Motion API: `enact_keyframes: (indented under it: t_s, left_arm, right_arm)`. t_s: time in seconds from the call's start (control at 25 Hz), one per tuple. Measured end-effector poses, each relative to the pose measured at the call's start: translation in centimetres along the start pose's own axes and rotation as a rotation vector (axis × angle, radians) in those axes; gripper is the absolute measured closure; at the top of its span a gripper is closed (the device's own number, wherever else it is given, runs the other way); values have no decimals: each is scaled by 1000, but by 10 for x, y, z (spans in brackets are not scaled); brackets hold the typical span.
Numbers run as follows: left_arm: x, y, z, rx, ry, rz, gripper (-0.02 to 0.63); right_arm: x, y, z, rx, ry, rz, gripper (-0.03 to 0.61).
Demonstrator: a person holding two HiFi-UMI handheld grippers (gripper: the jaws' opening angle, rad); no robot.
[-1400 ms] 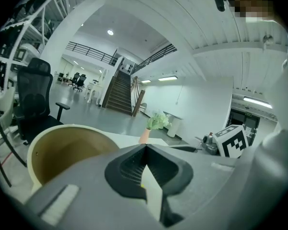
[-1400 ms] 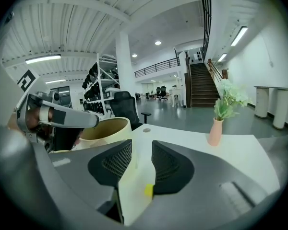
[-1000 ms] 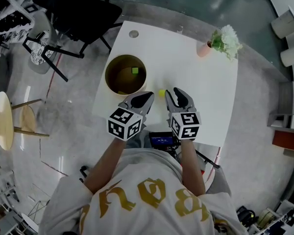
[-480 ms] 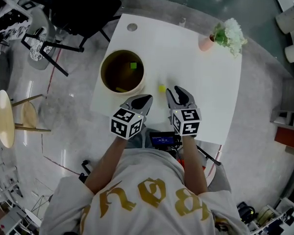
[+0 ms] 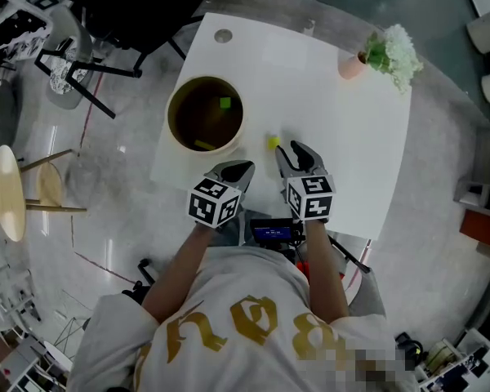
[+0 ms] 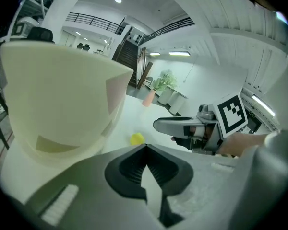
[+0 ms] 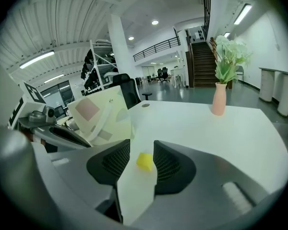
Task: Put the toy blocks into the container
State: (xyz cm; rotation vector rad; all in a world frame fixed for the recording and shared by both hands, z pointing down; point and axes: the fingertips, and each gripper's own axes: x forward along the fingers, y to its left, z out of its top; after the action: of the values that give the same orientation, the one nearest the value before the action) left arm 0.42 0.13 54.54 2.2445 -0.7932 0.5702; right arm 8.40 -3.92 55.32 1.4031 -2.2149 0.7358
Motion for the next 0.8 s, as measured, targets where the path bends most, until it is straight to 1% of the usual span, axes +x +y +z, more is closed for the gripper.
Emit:
enact_keyframes:
  t_s: [0.16,0.44,0.68,0.8]
  left_arm:
    - [1,5,-11,-20,29,-1,614]
    - [2,16,-20,-50,35,6,614]
    - [4,26,-27,-68,40,9,614]
    - [5,31,-30,-78,42,14,614]
  right_arm:
    - [10,6,-9,10,35,21,388]
    - [29,9,-25,30,94,37,374]
    - [43,4,-34,3,129,-9,368]
    - [49,4,-40,-3,158,-14,359]
